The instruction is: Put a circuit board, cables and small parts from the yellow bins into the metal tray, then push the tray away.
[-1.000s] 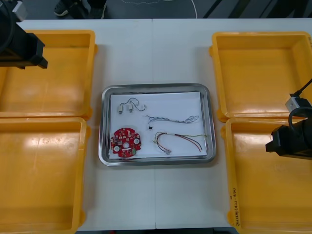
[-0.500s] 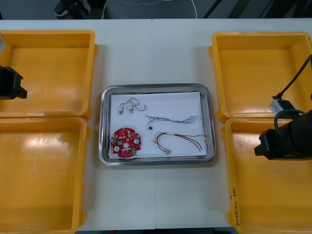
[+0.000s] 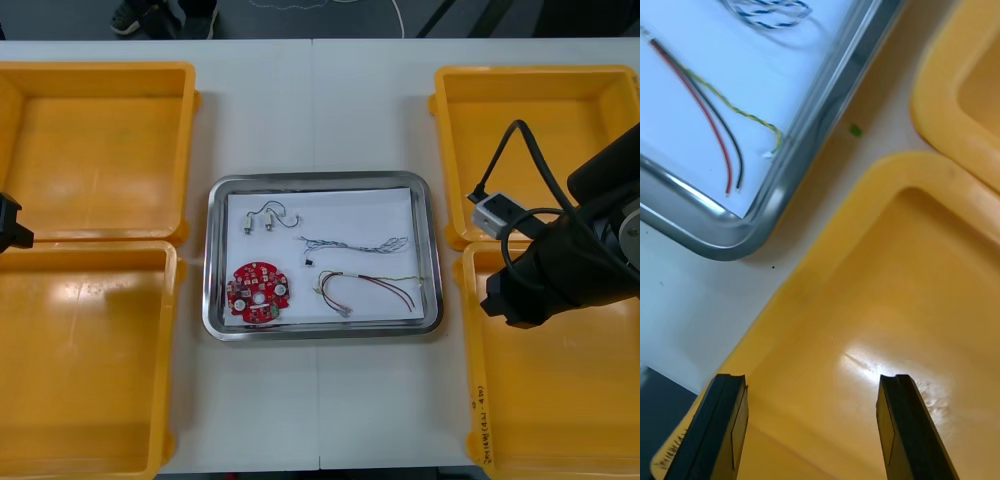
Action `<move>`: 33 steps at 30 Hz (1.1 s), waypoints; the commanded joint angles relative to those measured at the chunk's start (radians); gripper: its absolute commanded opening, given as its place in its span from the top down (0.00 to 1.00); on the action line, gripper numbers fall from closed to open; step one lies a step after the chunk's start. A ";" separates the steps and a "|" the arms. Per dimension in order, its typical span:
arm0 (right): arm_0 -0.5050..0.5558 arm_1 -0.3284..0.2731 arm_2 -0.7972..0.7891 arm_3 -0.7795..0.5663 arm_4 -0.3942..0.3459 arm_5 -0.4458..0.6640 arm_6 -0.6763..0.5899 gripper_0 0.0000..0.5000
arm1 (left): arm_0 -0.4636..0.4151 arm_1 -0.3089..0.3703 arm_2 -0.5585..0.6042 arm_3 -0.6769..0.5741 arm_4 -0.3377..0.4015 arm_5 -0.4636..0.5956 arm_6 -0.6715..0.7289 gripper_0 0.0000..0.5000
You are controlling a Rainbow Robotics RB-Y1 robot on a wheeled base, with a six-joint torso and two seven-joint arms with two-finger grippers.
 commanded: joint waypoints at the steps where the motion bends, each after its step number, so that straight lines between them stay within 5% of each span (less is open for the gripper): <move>1: -0.049 -0.038 0.041 -0.026 0.018 0.004 0.060 0.00 | 0.041 0.048 0.030 -0.031 0.020 0.006 -0.131 0.00; 15: -0.179 -0.022 0.244 -0.026 0.009 0.004 0.123 0.00 | 0.096 0.048 0.030 -0.063 0.038 0.006 -0.161 0.00; 33: -0.310 0.159 0.408 0.052 0.063 0.004 0.184 0.00 | 0.122 0.046 0.030 -0.065 0.032 0.006 -0.205 0.00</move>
